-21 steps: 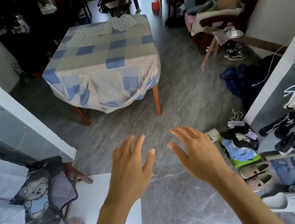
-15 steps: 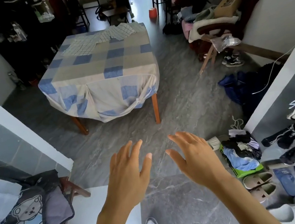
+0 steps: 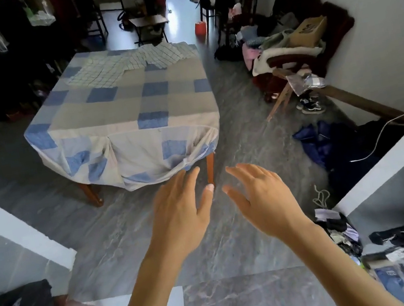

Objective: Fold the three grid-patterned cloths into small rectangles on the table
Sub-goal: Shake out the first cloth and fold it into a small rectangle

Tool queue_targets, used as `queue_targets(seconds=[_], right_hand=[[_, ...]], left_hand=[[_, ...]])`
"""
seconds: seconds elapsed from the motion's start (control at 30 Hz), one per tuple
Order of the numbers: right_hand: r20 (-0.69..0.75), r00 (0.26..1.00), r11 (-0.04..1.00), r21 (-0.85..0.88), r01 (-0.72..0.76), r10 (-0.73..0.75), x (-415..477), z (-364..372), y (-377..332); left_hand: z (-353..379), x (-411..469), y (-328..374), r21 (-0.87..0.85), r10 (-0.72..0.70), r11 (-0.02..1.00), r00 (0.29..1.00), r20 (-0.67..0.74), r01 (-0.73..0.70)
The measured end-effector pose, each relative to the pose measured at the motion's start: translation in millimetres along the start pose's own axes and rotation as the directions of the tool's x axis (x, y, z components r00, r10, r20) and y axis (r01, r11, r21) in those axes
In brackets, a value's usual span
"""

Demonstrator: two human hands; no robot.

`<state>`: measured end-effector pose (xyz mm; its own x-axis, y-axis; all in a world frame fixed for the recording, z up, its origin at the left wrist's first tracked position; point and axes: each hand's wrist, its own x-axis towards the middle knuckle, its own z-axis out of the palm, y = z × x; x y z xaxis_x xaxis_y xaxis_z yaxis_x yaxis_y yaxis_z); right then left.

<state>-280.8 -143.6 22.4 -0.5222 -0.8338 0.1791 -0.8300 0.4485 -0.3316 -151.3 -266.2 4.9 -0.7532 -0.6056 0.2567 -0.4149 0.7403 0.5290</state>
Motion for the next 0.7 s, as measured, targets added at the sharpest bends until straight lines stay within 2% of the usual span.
queue_targets(seconds=[0.17,0.4,0.7], right_hand=[[0.001,0.999,0.999,0.024,-0.045,0.045,55,7,16],[0.021,0.994,0.993,0.035,-0.111,0.110,128,17,85],[0.038,0.995,0.989,0.112,-0.099,0.095,247,12,208]], left_hand=[[15,64,-17,-0.021,0.055,0.998,0.998,0.040,-0.054],[54,158,-10,-0.004,0.089,0.996,0.994,0.070,-0.089],[142,304,26,0.104,0.016,0.994,0.992,0.121,-0.029]])
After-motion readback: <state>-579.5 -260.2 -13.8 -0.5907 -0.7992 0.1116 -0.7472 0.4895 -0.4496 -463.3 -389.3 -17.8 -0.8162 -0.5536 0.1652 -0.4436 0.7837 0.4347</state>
